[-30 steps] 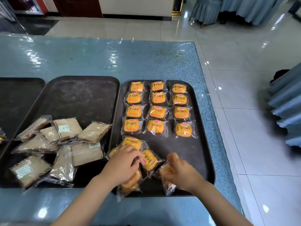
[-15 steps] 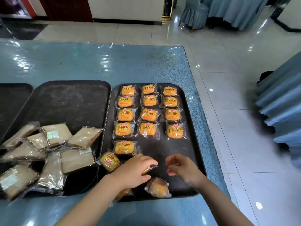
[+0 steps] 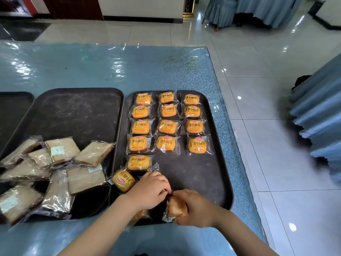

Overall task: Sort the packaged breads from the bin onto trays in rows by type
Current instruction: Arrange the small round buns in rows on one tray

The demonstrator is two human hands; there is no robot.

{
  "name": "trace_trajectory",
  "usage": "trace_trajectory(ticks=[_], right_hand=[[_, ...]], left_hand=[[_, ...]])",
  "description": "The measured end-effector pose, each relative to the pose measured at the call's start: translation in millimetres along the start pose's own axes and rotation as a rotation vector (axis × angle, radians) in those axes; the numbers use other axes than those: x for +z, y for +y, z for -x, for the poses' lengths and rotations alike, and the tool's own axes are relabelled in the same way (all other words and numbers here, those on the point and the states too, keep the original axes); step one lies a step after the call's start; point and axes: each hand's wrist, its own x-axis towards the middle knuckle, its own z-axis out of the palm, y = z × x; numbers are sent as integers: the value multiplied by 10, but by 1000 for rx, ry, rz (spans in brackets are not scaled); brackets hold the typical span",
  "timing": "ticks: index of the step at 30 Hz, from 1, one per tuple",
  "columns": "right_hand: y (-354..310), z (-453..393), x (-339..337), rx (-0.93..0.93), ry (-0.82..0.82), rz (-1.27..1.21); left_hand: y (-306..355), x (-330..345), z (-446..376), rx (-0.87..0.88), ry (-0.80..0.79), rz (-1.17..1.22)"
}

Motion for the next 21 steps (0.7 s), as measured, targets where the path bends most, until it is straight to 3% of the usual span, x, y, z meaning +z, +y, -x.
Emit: trace_trajectory(ticks=[6,11,16,21], right_hand=[[42,41,-230,182,53,-817],[-5,75,-309,118,71,-1401],[-126,50,-298,108,245,-1422],[-176,56,-287,29,493,-1243]], left_hand=[[7,-97,36,-183,-29,305],[122,-185,78,-292,-14,750],[245,-251,-34,-304,197,975],[287,-266,-102,-372,223,1067]])
